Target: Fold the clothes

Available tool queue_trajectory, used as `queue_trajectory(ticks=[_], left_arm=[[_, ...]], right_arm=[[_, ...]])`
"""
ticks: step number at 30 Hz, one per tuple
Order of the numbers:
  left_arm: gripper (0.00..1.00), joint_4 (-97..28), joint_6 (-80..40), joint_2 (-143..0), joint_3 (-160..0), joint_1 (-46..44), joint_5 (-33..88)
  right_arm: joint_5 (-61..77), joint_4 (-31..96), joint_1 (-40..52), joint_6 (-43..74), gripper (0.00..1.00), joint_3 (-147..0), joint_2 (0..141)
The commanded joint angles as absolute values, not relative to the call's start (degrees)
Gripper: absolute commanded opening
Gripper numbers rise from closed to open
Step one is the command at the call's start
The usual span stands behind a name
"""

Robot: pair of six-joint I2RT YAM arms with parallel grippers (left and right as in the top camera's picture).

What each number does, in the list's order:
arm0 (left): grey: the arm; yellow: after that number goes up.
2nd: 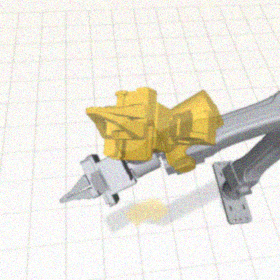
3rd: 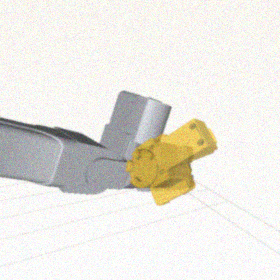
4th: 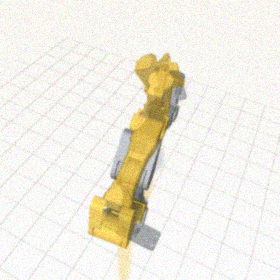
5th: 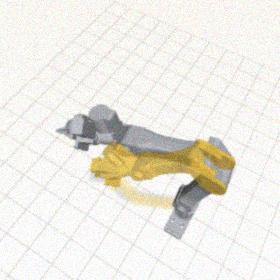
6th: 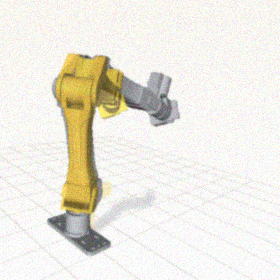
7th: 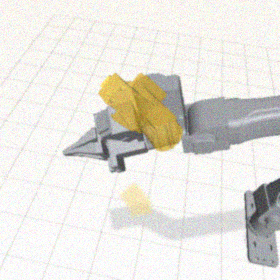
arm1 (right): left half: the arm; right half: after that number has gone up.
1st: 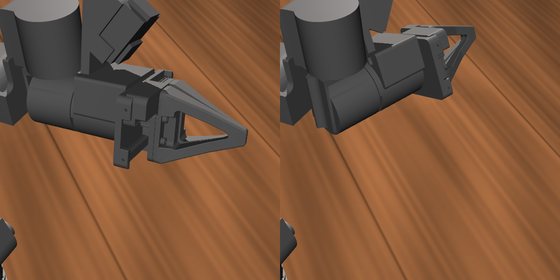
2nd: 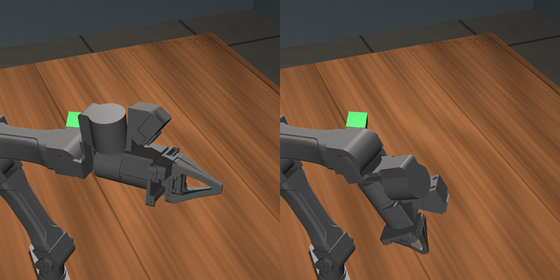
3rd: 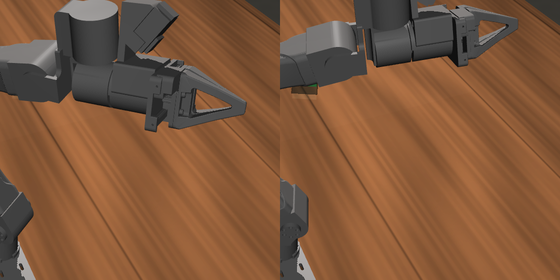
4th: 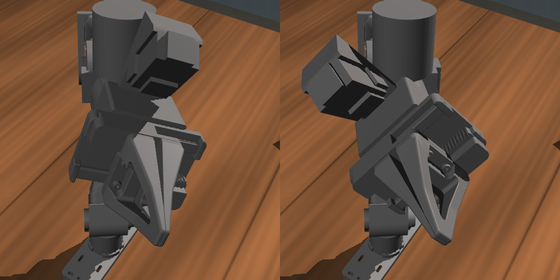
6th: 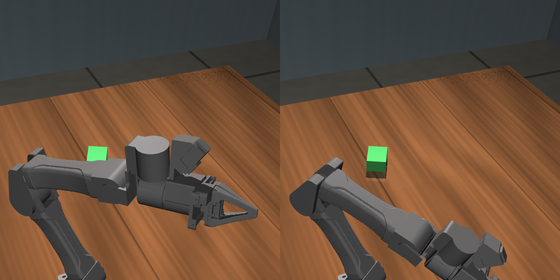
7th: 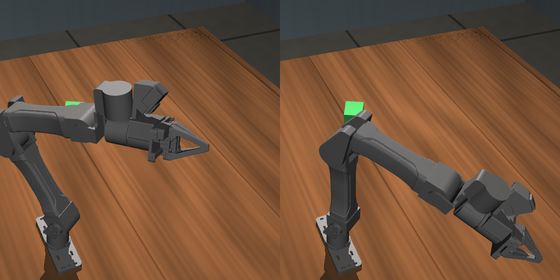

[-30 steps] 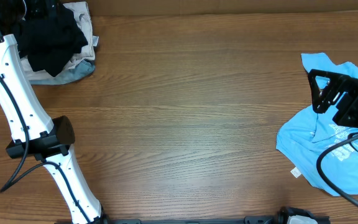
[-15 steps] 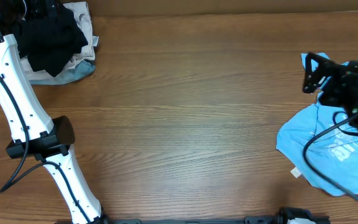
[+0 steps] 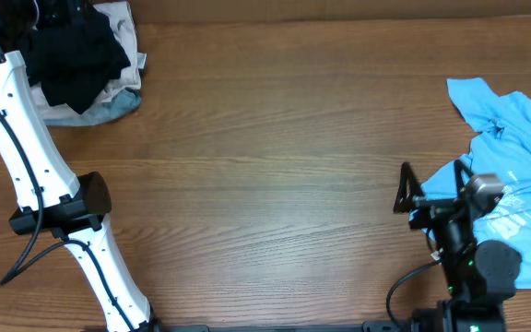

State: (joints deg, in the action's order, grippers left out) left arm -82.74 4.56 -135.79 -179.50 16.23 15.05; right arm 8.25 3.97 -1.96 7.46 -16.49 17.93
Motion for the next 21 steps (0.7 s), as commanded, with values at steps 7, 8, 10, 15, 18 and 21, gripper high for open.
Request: queue_trajectory(ticks=[7, 8, 10, 15, 18, 21], left_arm=[[1.0, -82.54, 3.84, -135.98, -179.78, 16.47, 15.94], [1.0, -82.54, 3.81, -135.98, -179.78, 16.47, 15.94], [1.0, -82.54, 3.81, -135.98, -179.78, 16.47, 15.94], [1.0, -82.54, 3.84, -135.98, -179.78, 16.47, 15.94], [1.0, -82.54, 3.81, -135.98, -179.78, 16.47, 15.94], [1.0, -82.54, 3.84, -135.98, -179.78, 16.47, 15.94]], right_arm=[[4.29, 0.8, -0.97, 7.31, 1.0, -4.12, 7.18], [4.32, 0.34, -0.97, 7.31, 1.0, -3.62, 6.94], [4.29, -0.71, -0.97, 7.29, 1.0, -2.31, 6.61], [4.54, 0.49, -0.91, 7.31, 1.0, -0.45, 5.28], [4.51, 4.54, -0.91, 7.29, 1.0, -0.45, 2.55], [4.1, 4.4, -0.91, 7.29, 1.0, -0.47, 0.08]])
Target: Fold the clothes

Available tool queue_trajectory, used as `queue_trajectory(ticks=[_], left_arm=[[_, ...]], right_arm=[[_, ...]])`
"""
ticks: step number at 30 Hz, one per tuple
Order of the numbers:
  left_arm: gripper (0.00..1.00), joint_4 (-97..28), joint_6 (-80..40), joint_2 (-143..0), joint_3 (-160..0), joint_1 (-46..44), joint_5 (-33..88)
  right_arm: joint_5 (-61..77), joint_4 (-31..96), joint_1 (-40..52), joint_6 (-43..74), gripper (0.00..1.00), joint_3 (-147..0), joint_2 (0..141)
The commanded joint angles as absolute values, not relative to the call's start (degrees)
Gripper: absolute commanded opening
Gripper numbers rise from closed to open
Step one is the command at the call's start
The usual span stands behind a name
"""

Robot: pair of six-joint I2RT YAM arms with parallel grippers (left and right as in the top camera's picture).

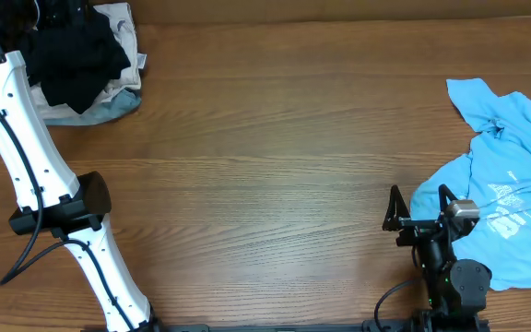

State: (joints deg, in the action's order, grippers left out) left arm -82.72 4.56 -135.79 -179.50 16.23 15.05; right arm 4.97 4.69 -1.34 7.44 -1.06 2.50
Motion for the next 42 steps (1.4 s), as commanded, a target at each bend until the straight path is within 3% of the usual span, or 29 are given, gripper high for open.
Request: queue_trajectory(ticks=[1, 32, 42], left_arm=[[1.0, -82.54, 3.84, -135.98, -179.78, 16.47, 15.94], [1.0, -82.54, 3.81, -134.41, -178.63, 14.41, 15.94], [1.0, -82.48, 3.81, -109.32, -143.85, 5.48, 15.94]], right_arm=[[4.14, 4.43, -0.91, 7.31, 1.0, -0.47, 0.12], [4.1, 4.4, -0.91, 7.31, 1.0, -0.47, 0.16], [4.1, 4.4, -0.91, 7.31, 1.0, -0.47, 0.16]])
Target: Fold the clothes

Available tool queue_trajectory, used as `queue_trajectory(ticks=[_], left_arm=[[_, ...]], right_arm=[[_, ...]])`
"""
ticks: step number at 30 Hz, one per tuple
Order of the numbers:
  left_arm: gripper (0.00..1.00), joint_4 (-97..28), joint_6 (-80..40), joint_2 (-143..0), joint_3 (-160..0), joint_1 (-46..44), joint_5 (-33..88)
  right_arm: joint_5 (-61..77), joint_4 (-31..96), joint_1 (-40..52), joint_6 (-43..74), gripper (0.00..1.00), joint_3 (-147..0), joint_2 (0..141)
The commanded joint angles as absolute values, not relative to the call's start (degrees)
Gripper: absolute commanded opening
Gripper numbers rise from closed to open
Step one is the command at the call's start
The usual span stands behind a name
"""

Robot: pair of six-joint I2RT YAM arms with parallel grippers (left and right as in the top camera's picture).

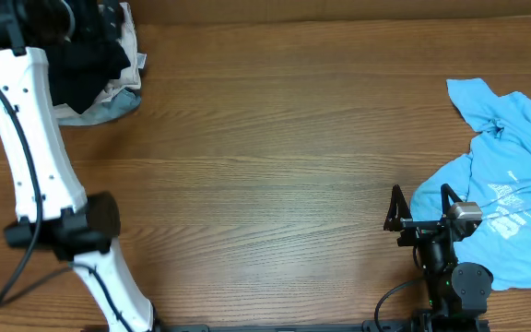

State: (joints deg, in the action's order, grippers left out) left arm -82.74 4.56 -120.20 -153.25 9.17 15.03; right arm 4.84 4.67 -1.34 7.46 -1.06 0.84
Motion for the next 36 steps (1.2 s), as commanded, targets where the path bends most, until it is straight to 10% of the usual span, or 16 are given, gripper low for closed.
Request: queue_trajectory(ticks=[1, 8, 24, 36], left_arm=[[1.0, -82.5, 3.81, -107.22, -140.7, 4.4, 15.94], [1.0, -81.03, 4.67, -89.76, -109.25, -1.85, 15.11], [1.0, -10.44, 4.71, -37.52, -25.02, 0.45, 12.84], [1.0, -7.38, 4.25, -8.54, -7.01, 3.05, 10.52]], right_arm=[[4.1, 4.4, -0.91, 7.31, 1.0, -0.47, 0.16], [4.1, 4.4, -0.91, 7.31, 1.0, -0.47, 0.16], [4.1, 4.4, -0.91, 7.31, 1.0, -0.47, 0.16], [4.1, 4.4, -0.91, 7.31, 1.0, -0.47, 0.16]])
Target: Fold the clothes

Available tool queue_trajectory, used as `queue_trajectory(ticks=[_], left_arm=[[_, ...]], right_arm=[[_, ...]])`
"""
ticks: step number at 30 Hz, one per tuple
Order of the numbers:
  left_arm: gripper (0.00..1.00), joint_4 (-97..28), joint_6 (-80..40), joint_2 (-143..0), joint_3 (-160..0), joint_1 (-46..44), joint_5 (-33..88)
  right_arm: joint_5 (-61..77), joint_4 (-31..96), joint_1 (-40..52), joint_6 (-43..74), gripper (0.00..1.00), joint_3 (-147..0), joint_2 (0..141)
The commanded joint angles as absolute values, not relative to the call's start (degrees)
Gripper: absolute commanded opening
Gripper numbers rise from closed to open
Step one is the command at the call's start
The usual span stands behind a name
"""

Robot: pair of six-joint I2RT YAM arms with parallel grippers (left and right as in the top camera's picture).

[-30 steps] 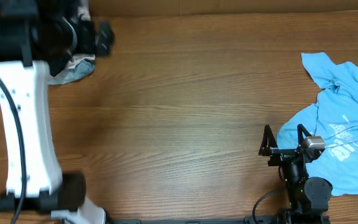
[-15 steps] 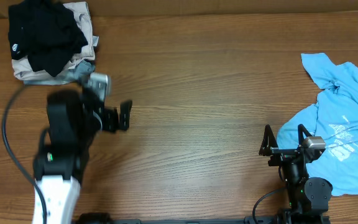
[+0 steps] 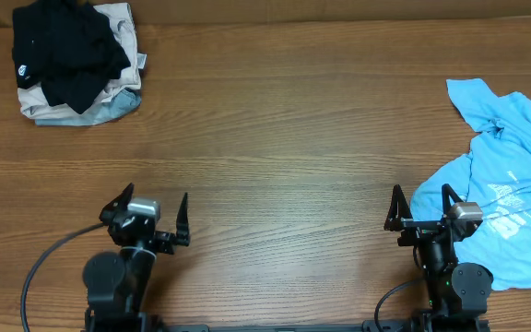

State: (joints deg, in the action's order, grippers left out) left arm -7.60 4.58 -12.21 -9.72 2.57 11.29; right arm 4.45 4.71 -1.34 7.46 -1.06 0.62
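A crumpled light-blue T-shirt (image 3: 510, 184) with white print lies at the right edge of the wooden table (image 3: 275, 138). At the far left corner sits a stack of clothes (image 3: 81, 65), a black garment (image 3: 67, 51) on top of beige and grey-blue pieces. My left gripper (image 3: 150, 210) rests low near the front edge, left of centre, open and holding nothing. My right gripper (image 3: 421, 205) is near the front edge too, open and empty, with one finger just at the T-shirt's left hem.
Both arm bases stand at the front edge, and a black cable (image 3: 49, 263) loops beside the left one. Bare wood lies between the stack and the T-shirt.
My left arm was stretched out over the stack at the far left corner; now it is folded back at the front edge with its gripper open and empty. The right arm and both piles are unchanged.
At first my left arm reached over the stack and my right gripper stood at the T-shirt's left edge. By 2.6 s ago the right arm had drawn back to the front edge, open. The left arm stayed at the stack, and now it is back too.
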Motion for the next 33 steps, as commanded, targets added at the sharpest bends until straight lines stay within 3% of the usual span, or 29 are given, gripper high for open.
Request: queue_trajectory(ticks=[1, 10, 16, 33], left_arm=[[1.0, -7.03, 4.25, -6.76, -5.91, 3.14, 10.52], [1.0, -6.5, 4.47, -0.14, -2.87, 4.19, 10.35], [1.0, 0.8, 4.27, -0.14, -0.27, 4.23, 11.88], [1.0, -3.18, 3.64, -0.25, -0.27, 4.23, 11.64]], right_arm=[[4.1, 4.4, -0.91, 7.31, 1.0, -0.47, 0.16], [4.1, 4.4, -0.91, 7.31, 1.0, -0.47, 0.16], [4.1, 4.4, -0.91, 7.31, 1.0, -0.47, 0.16], [4.1, 4.4, -0.91, 7.31, 1.0, -0.47, 0.16]])
